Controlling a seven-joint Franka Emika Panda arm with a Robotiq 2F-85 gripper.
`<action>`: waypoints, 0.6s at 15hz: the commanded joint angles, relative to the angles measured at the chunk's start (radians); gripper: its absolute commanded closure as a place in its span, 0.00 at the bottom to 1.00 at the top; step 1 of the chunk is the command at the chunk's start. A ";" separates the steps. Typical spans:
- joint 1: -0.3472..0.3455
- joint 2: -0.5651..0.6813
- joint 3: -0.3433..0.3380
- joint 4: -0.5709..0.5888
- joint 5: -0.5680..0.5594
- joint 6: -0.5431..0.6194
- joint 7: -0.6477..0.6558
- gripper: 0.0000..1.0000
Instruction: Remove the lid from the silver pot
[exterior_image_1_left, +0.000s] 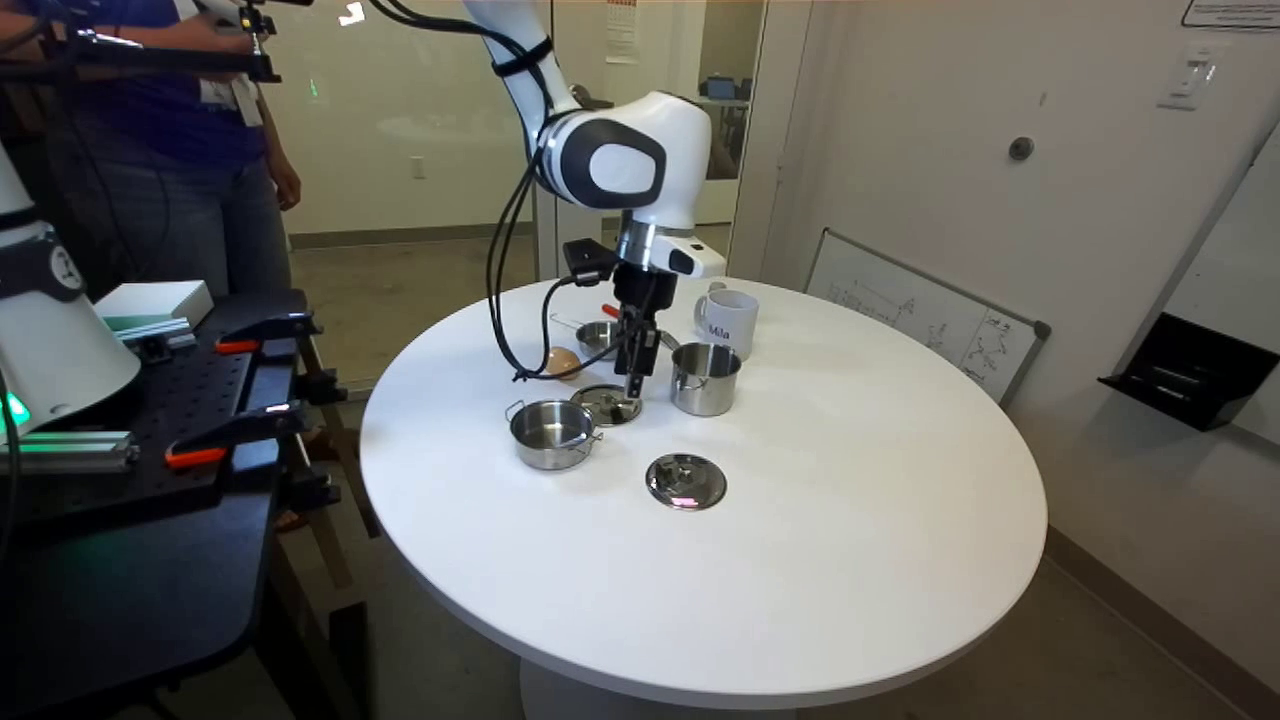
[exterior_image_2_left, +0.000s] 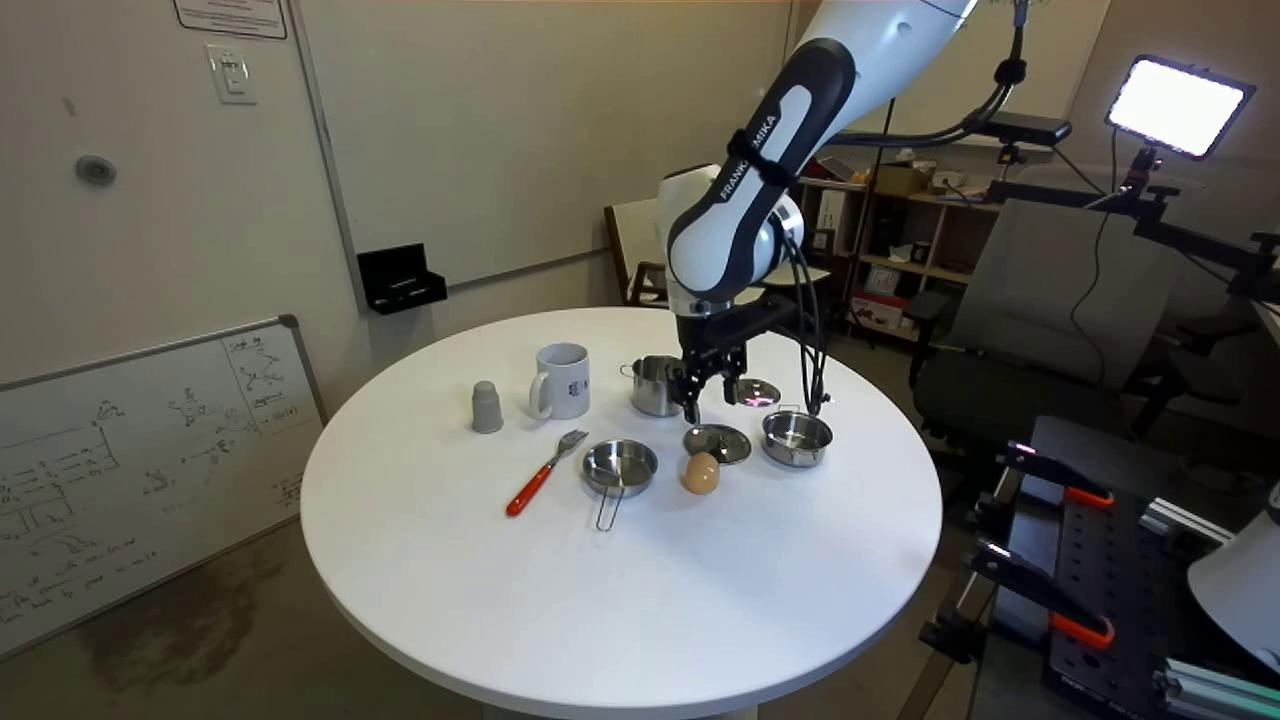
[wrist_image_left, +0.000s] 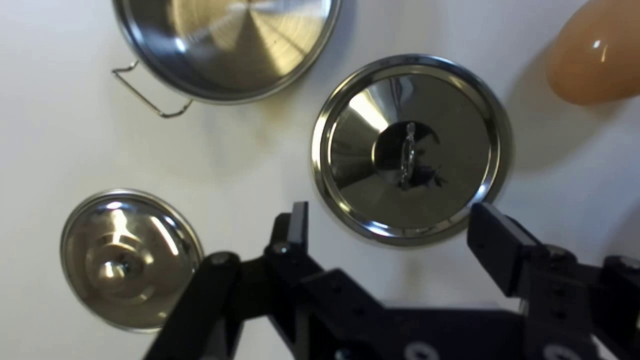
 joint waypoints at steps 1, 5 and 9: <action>0.093 -0.122 -0.082 -0.074 -0.060 -0.032 0.095 0.00; 0.186 -0.264 -0.158 -0.148 -0.163 -0.039 0.235 0.00; 0.162 -0.268 -0.127 -0.113 -0.197 -0.037 0.257 0.00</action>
